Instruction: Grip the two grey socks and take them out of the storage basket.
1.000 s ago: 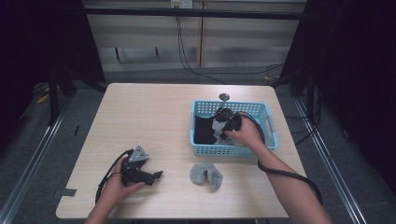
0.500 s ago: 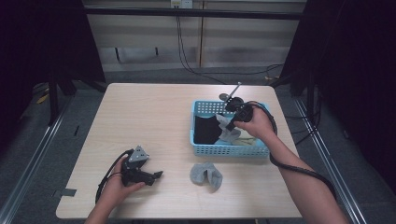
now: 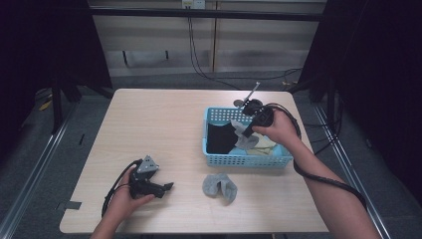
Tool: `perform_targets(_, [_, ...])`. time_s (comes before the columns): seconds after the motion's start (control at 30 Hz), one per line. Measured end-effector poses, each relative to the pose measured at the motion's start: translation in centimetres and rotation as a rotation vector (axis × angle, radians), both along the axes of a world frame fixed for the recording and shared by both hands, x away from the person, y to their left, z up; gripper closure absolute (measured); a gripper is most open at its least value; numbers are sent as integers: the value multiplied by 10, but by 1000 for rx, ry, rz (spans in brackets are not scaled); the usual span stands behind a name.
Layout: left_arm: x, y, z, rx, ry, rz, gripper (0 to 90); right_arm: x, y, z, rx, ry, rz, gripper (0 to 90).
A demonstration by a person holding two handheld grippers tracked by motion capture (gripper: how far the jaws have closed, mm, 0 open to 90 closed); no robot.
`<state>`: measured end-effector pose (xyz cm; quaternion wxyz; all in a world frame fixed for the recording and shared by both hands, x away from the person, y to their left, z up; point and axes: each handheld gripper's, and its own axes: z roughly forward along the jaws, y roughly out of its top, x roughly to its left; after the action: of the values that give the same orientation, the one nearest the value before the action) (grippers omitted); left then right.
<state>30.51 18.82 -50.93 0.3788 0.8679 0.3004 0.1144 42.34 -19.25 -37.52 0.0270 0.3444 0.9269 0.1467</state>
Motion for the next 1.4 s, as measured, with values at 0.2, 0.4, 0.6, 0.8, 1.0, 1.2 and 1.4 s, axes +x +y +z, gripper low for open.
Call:
perform_targets(0.2, [0,0,0,2,1,0,125,-4,1,7,7,-14,16,848])
perform_targets(0.4, [0,0,0,2,1,0,125,-14,7,19,-4,-27,65,847])
perform_targets(0.6, [0,0,0,0,0,1,125,-20,13,26,-12,-28,93,846])
perform_targets(0.8, [0,0,0,-2,2,3,125,-28,17,33,-4,-33,129,845])
perform_targets(1.0, [0,0,0,-1,1,2,125,-34,20,37,-1,-37,148,845])
perform_targets(1.2, [0,0,0,2,0,-1,125,-44,27,41,7,-41,189,845])
perform_targets(1.4, [0,0,0,2,0,-2,125,-55,36,45,21,-44,226,845])
